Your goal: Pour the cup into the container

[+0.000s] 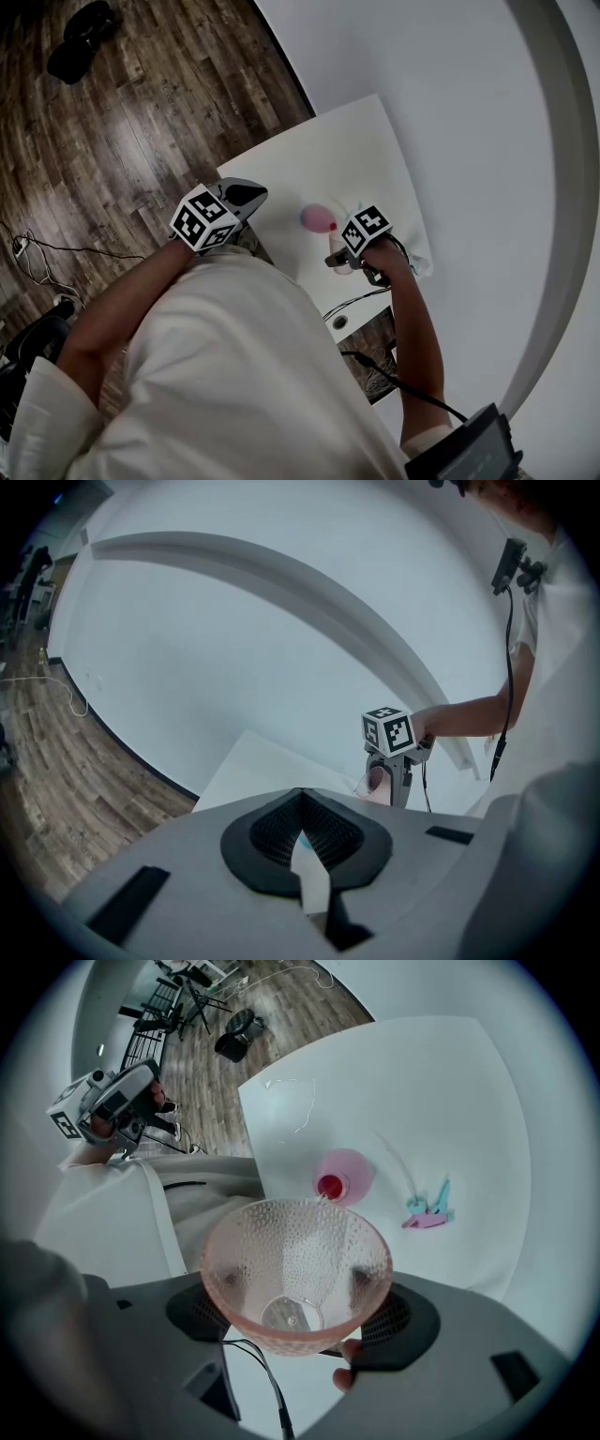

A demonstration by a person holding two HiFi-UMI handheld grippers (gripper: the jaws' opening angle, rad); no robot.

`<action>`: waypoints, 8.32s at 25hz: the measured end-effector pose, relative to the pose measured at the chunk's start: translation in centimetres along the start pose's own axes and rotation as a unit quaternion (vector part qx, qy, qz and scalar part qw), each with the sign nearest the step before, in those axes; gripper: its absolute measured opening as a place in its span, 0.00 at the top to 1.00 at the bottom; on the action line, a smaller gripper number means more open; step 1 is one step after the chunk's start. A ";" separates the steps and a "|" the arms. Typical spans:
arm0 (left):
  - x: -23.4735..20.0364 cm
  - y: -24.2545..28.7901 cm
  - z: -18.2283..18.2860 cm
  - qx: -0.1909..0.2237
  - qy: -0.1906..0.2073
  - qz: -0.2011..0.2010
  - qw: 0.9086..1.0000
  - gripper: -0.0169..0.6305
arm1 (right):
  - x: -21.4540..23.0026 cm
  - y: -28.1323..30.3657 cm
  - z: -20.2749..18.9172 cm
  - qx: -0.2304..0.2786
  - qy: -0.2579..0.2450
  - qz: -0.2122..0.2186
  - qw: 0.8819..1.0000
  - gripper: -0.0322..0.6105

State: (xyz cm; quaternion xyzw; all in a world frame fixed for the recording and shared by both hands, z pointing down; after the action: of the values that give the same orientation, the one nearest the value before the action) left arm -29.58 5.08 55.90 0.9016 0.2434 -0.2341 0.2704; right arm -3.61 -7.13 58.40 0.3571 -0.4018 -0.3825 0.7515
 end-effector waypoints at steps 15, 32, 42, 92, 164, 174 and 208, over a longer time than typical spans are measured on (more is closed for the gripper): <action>0.1 0.1 -0.6 0.006 -0.001 0.003 1.000 0.96 | 0.2 0.2 0.2 -0.012 -0.008 -0.002 1.000 0.36; 0.1 -0.4 -0.9 0.010 -0.004 0.002 1.000 0.96 | -0.4 0.0 0.3 -0.031 -0.015 -0.002 0.999 0.36; -0.1 -0.5 -1.1 0.011 -0.006 0.003 1.000 0.96 | -0.4 0.2 0.7 -0.040 -0.020 -0.001 0.999 0.36; 1.2 -1.8 -2.9 0.020 -0.010 0.009 1.000 0.96 | -0.2 0.0 2.1 -0.124 -0.063 -0.028 0.990 0.36; 10.3 1.3 1.5 0.004 0.084 0.073 0.994 0.96 | -2.7 -2.7 -3.9 0.303 -0.051 -0.062 0.950 0.36; 12.4 2.5 2.9 0.052 0.110 0.094 0.988 0.96 | -2.7 -2.9 -5.6 0.356 -0.055 -0.069 0.930 0.36; 16.7 1.5 2.8 0.087 -0.012 0.115 0.989 0.96 | -5.9 -5.4 -11.1 0.479 -0.115 -0.098 0.865 0.36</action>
State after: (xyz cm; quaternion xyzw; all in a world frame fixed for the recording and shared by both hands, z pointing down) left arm -16.64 7.58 45.12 0.9410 0.1137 -0.2323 0.2185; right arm 2.30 -1.94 47.17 0.6643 -0.5819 -0.2531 0.3950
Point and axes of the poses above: the fingertips, and each gripper's own axes: y forward along the fingers, x to its right, z out of its top, the point moved 7 cm from there along -y, backward along the fingers, and after that the axes turned 4 degrees about -z, right-handed, at the moved point
